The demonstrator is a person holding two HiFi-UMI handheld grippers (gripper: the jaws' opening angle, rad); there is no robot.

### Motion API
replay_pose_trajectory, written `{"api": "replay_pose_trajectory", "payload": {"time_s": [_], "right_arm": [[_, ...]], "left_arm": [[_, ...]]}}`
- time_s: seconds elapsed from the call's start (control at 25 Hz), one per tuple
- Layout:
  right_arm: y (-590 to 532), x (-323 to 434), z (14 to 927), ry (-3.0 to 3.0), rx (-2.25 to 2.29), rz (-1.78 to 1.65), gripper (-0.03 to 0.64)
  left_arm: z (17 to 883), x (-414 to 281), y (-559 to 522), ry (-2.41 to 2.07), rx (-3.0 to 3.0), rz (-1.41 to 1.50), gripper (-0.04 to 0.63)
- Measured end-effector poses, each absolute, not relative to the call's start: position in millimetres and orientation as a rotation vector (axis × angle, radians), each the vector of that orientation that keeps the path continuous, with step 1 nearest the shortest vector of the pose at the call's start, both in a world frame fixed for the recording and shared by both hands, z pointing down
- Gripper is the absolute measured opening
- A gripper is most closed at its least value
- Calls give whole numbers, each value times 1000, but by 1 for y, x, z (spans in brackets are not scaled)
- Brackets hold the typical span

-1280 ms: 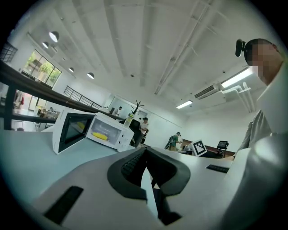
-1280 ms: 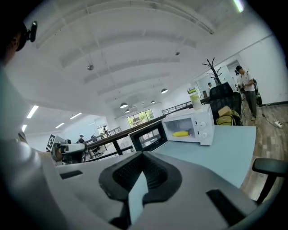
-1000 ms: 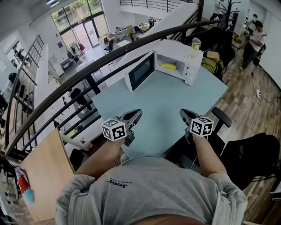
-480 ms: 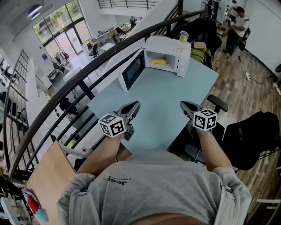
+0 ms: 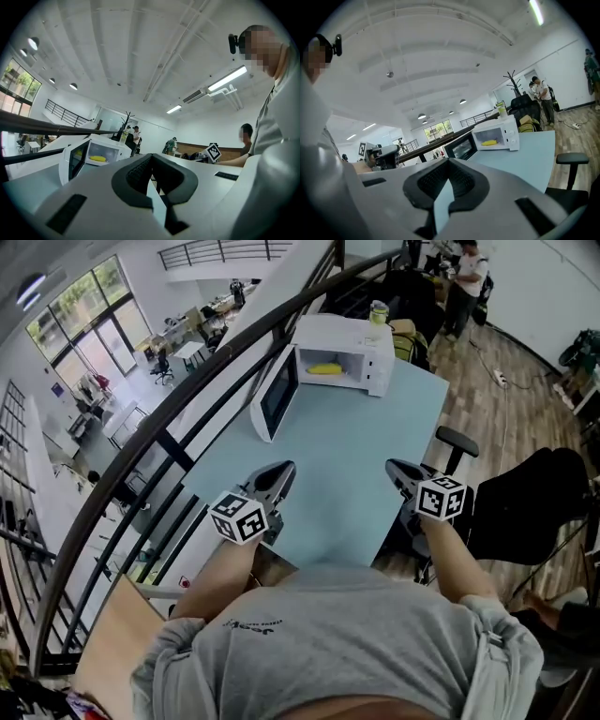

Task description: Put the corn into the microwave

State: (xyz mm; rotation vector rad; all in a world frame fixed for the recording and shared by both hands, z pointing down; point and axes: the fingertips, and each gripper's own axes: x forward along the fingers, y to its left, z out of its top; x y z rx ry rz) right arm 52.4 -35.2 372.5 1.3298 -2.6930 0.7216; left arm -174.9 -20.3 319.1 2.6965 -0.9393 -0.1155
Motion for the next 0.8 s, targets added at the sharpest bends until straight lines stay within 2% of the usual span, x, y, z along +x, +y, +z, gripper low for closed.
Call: {"api": "replay_pose_trajectory", "payload": {"time_s": [0.8], "right_arm": [[-18,51,347,-2700,1315,646,17]], "left_arm": [[304,-178,-23,-919,2726,-129,18]]}}
